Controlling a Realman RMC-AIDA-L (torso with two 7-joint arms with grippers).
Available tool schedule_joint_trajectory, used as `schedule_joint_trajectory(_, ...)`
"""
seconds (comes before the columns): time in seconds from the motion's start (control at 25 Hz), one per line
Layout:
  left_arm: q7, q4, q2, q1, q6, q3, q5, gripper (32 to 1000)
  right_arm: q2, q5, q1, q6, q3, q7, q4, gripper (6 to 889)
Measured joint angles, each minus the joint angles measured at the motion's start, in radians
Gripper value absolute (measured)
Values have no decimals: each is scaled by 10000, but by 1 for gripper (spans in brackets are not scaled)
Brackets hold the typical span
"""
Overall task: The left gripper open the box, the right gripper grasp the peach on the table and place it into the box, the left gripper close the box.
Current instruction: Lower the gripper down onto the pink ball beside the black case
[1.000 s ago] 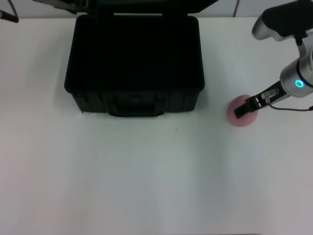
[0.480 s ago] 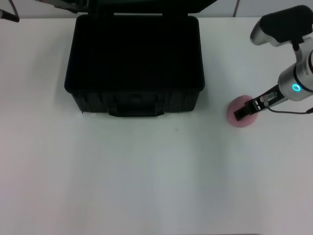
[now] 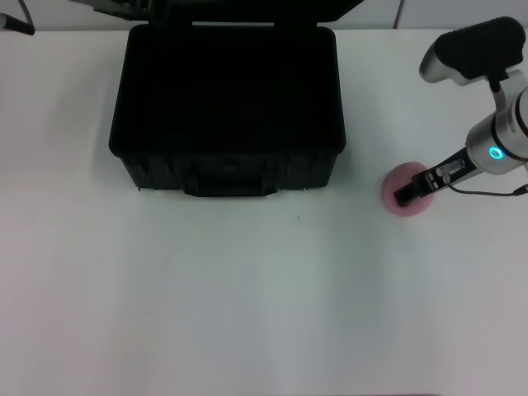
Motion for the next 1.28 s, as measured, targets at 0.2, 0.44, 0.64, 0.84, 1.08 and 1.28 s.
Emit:
schedule_joint_trajectory(0.2, 0, 0, -4, -44, 0, 0, 0, 373, 2, 0, 39, -148, 0, 0, 158, 853)
schedule_joint_trajectory(0.44, 0, 1, -9, -64, 1, 13, 0, 373, 2, 0, 43, -157, -1, -5, 169, 852)
schedule_joint_trajectory(0.64, 1, 2, -13, -64, 0, 15, 0, 373, 1, 191, 46, -159, -4, -2, 257, 807)
schedule_joint_trajectory(0.84, 0, 2, -13, -64, 0, 98, 0, 373, -7, 390, 57, -171, -5, -68, 293, 654)
schedule_joint_trajectory(1.08, 0, 2, -13, -64, 0, 108, 0, 373, -13, 396, 58, -172, 0, -89, 293, 444)
schedule_joint_trajectory(1.28, 1, 1, -12, -60, 0, 108, 0, 373, -14, 399, 58, -147, 0, -93, 293, 294)
